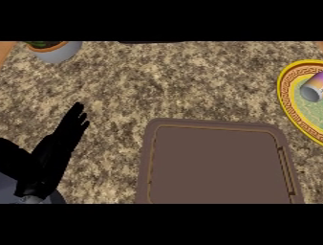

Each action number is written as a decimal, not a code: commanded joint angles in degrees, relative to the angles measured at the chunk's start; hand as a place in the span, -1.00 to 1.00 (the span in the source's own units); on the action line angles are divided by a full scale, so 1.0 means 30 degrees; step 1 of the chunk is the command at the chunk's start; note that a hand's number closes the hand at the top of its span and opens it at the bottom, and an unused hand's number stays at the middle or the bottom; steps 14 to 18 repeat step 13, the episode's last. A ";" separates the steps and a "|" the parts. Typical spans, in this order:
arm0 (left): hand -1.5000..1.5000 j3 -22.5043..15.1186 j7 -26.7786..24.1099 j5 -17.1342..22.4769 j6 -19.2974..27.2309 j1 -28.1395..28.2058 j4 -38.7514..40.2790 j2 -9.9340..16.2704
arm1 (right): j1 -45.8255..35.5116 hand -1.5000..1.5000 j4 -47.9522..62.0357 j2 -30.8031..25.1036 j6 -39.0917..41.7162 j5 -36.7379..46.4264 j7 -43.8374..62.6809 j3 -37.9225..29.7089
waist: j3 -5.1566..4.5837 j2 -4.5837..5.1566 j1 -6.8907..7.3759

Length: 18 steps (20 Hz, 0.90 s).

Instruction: Pick the can from the tray and place it in the plate

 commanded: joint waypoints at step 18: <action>0.00 -0.0160 -0.0942 -0.0550 -0.0623 0.0251 0.5105 -0.1770 | 0.3366 -1.00 0.2230 -0.0459 0.0623 0.2199 -0.5603 0.0833 | -0.0558 0.0332 -0.0115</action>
